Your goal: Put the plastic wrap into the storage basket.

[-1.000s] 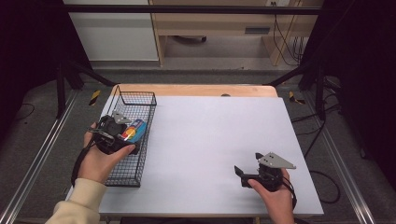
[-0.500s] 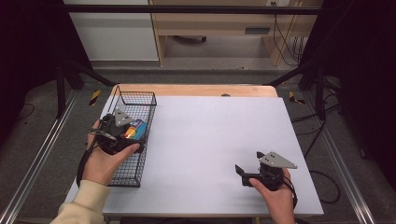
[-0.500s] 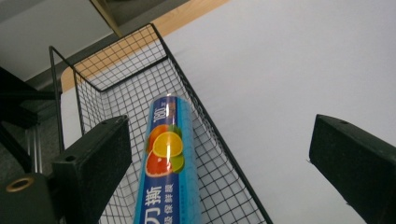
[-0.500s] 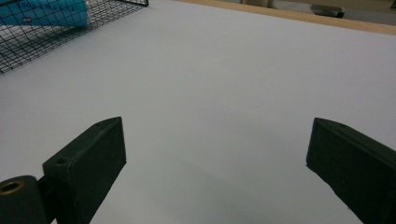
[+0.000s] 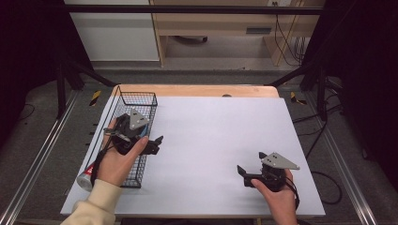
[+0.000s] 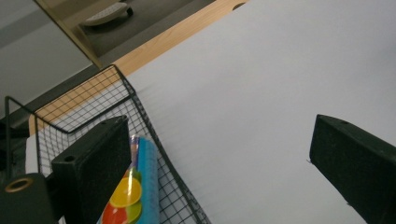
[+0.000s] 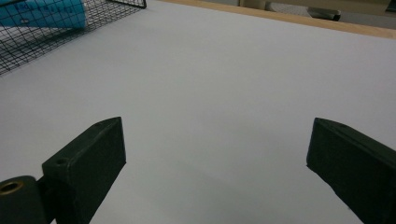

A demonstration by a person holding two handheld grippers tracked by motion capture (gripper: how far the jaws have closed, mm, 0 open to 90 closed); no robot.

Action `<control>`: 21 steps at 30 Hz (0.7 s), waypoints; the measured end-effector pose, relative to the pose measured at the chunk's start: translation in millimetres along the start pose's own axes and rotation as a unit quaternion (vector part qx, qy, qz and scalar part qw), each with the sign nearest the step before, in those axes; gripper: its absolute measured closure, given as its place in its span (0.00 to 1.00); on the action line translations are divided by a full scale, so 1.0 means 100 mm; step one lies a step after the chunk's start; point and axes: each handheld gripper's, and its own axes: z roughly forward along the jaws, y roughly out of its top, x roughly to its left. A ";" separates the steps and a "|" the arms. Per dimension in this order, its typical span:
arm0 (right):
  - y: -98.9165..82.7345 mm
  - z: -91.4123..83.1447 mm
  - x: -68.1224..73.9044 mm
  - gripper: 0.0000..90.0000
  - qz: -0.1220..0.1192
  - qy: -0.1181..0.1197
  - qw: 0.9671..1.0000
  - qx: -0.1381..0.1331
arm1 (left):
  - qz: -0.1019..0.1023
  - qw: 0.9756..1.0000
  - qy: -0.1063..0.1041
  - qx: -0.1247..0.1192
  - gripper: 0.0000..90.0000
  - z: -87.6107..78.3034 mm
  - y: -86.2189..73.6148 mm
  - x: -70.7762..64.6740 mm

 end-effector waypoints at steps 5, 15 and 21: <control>0.00 -0.01 -0.01 0.05 0.005 -0.002 1.000 -0.003 | 0.008 1.000 -0.011 -0.005 0.06 0.07 0.06 -0.12; -0.01 -0.04 -0.04 0.06 0.007 -0.009 1.000 -0.004 | 0.033 0.998 -0.042 -0.042 0.06 0.22 0.18 -0.46; -0.01 -0.04 -0.05 0.06 0.007 -0.009 1.000 -0.002 | 0.039 0.995 -0.059 -0.071 0.06 0.27 0.20 -0.63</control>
